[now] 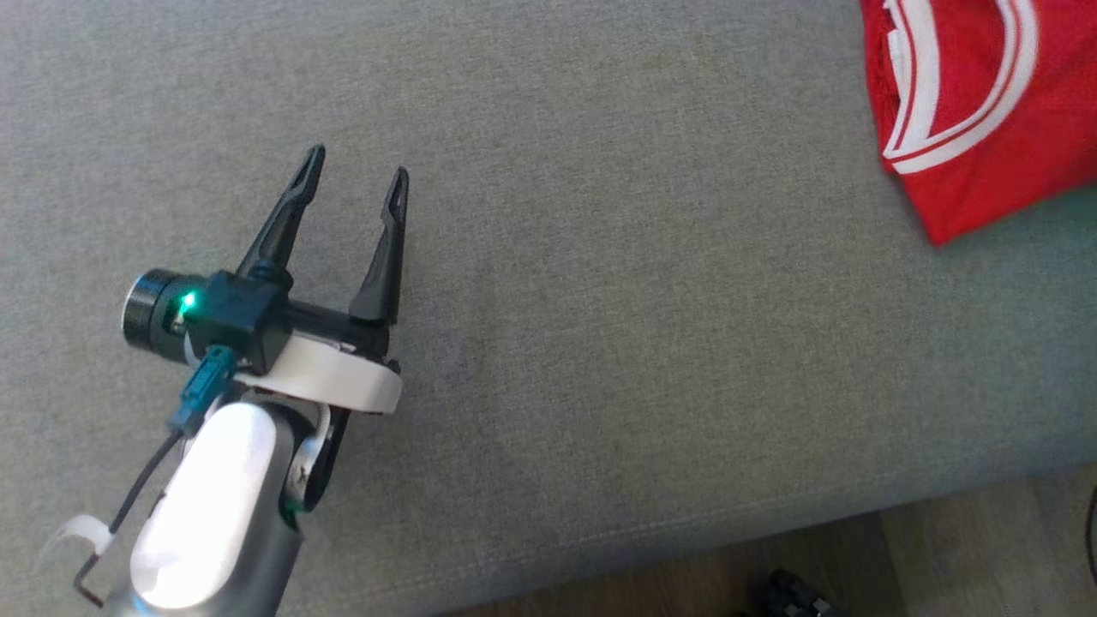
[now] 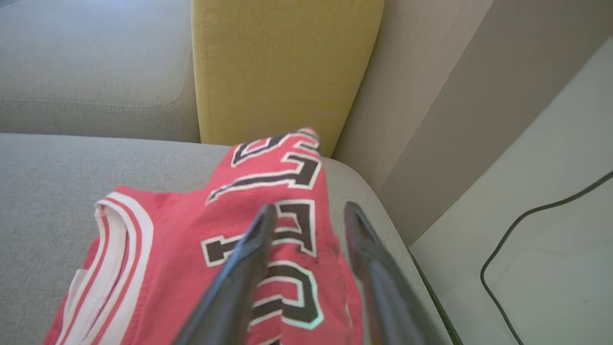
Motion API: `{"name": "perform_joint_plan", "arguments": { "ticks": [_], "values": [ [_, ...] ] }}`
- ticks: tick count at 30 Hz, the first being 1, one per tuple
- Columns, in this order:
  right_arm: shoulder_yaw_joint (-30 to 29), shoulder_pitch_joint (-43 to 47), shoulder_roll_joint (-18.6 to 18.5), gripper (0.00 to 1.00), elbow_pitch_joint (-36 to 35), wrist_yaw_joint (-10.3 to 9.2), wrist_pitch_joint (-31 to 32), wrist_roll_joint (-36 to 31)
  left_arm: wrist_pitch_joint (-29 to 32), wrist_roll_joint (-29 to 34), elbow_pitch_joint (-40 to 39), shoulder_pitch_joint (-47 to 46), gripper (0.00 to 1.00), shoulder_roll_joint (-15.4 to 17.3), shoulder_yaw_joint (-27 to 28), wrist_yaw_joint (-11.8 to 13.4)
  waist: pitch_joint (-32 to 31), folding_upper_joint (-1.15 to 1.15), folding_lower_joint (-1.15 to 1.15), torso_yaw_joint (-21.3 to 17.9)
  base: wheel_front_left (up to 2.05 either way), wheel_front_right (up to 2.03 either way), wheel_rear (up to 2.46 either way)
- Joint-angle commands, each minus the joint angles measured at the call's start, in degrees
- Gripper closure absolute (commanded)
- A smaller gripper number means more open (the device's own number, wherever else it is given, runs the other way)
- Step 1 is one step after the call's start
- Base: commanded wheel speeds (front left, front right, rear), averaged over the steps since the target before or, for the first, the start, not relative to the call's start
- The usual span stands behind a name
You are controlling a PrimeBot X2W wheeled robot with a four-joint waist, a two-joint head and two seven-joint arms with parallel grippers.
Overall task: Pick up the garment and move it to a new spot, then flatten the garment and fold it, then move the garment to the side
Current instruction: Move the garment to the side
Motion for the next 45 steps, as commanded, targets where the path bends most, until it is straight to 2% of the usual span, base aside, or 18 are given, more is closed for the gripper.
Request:
{"name": "perform_joint_plan", "arguments": {
  "ticks": [1, 8, 15, 19, 24, 30, 36, 45],
  "values": [
    [-0.6, 0.1, -1.5, 0.0, -2.0, -0.05, 0.1, -0.2, -0.1, 0.6, -1.7, -1.3, 0.0, 1.2, 1.6, -0.2, 0.0, 0.0, -0.01, -0.1, 0.0, 0.0, 0.0],
    [-8.6, 5.0, 3.7, 0.0, -6.1, -0.05, 1.0, -4.1, -0.3, 0.0, -0.7, 0.0, 0.0, 1.7, 1.7, 0.1, -2.6, 0.0, -0.01, -1.1, 0.0, 0.0, 0.0],
    [-14.3, 15.9, 14.5, 0.0, -20.0, -0.05, 1.8, -7.8, -0.3, -1.2, 0.1, 2.9, 0.0, 2.0, 2.4, 1.2, -7.4, 0.0, -0.01, -1.3, 0.0, 0.0, 0.0],
    [-13.6, 23.1, 20.9, 0.0, -28.6, -0.05, 1.0, -9.0, -0.4, -2.3, 0.2, 5.3, 0.0, 1.9, 3.4, 2.4, -10.1, 0.0, -0.01, -0.6, 0.0, 0.0, 0.0],
    [-9.6, 30.0, 26.9, 0.0, -34.0, -0.05, 0.0, -9.8, -0.6, -3.5, 0.2, 7.8, 0.0, 1.5, 4.3, 3.6, -13.1, 0.0, -0.01, 1.5, 0.0, 0.0, 0.0],
    [-4.5, 32.6, 30.0, 0.0, -35.2, -0.05, -2.1, -10.2, -0.8, -4.4, 0.4, 9.4, 0.0, 1.4, 5.0, 4.4, -15.4, 0.0, -0.01, 5.3, 0.0, 0.0, 0.0],
    [-0.5, 32.6, 31.1, 0.0, -33.7, -0.05, -3.9, -11.4, -1.1, -5.2, 1.2, 10.8, 0.0, 1.8, 6.2, 5.2, -17.6, 0.0, -0.01, 8.7, 0.0, 0.0, 0.0],
    [1.5, 34.8, 31.7, 0.0, -30.7, -0.05, -5.4, -13.1, -1.2, -6.1, 3.0, 13.9, 0.0, 2.9, 6.7, 5.1, -21.6, 0.0, -0.01, 10.4, 0.0, 0.0, 0.0]
  ]
}}
